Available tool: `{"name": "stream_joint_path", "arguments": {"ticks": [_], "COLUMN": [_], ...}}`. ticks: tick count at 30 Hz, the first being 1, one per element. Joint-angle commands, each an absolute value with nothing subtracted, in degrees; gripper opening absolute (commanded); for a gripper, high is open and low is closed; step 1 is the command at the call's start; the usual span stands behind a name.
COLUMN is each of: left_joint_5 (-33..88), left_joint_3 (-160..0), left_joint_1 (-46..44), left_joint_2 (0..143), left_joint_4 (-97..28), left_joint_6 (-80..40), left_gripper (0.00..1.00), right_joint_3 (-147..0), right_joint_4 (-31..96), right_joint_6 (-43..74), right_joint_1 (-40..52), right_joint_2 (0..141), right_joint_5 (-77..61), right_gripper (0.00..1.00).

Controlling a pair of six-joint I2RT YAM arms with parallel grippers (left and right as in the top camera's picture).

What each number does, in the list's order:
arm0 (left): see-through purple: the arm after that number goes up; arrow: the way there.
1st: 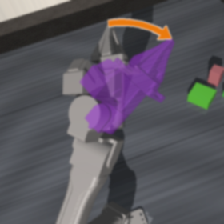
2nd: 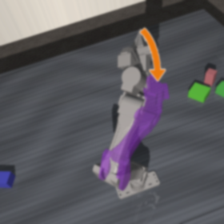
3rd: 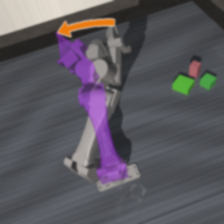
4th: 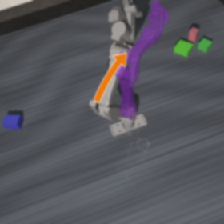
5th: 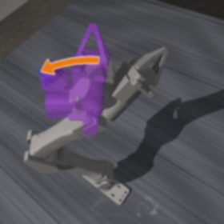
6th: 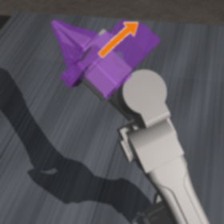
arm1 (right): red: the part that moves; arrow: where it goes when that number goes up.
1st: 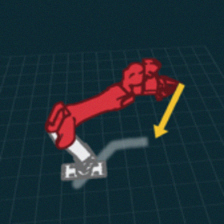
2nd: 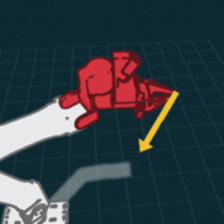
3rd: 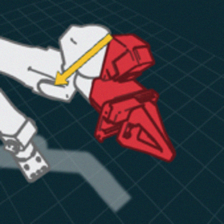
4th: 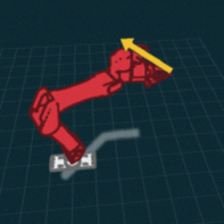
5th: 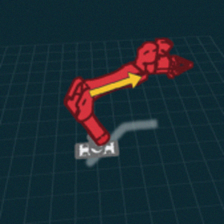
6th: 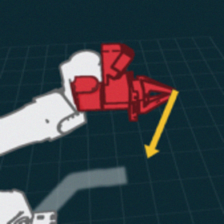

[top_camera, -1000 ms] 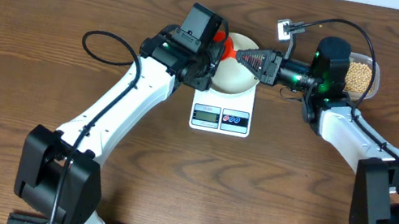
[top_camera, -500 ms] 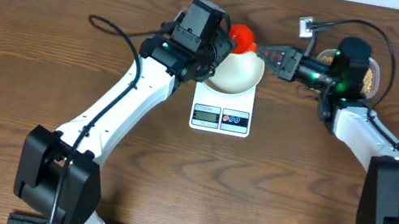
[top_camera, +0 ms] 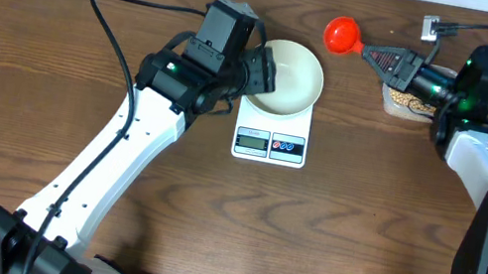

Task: Scoop item into bowl and weigh 50g on scale
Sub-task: 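Carry the red scoop with the right gripper to the chickpea tub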

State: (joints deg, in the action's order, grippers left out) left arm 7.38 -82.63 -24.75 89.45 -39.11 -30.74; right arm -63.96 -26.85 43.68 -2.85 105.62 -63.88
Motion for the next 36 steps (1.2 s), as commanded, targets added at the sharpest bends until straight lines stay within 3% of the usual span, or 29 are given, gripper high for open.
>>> {"name": "stream_joint_path", "arguments": {"ticks": [1, 9, 12, 15, 17, 18, 28, 36], "left_joint_5": [7.1, 7.4, 8.2, 8.1, 8.1, 8.1, 3.4, 3.4], "left_joint_3": [-82.6, -82.2, -80.7, -78.9, -77.4, -76.5, -61.3, -53.1], "left_joint_1": [-24.4, -25.1, -26.9, -28.9, -30.1, -30.7, -37.8, -38.0], "left_joint_2": [89.4, 89.5, 89.5, 89.5, 89.5, 89.5, 89.6, 92.8], "left_joint_4": [-42.7, -50.3, -50.3, -50.3, -50.0, -49.6, -29.5, -13.3], "left_joint_6": [-26.8, -24.9, -20.0, -17.8, -17.8, -17.8, -17.8, -17.6], "left_gripper": [0.71, 0.71, 0.63, 0.37, 0.13, 0.08, 0.08, 0.07], "right_joint_3": [-66.6, -71.5, -74.1, -76.1, -76.4, -76.4, -76.4, -76.4], "right_joint_4": [-23.7, 2.5, 15.7, 24.3, 26.7, 27.0, 28.4, 30.8], "right_joint_6": [42.7, 30.6, 24.0, 19.9, 19.7, 19.7, 19.6, 17.9], "right_joint_1": [-4.4, -9.0, -9.4, -9.5, -10.3, -11.1, -15.9, -16.1], "right_joint_2": [101.7, 94.1, 91.5, 89.8, 89.4, 89.5, 89.6, 89.6], "right_joint_5": [-66.2, -59.4, -49.6, -41.4, -38.9, -39.0, -38.9, -36.3], "right_gripper": [0.01, 0.02, 0.02, 0.01, 0.01, 0.01, 0.01, 0.01]}}
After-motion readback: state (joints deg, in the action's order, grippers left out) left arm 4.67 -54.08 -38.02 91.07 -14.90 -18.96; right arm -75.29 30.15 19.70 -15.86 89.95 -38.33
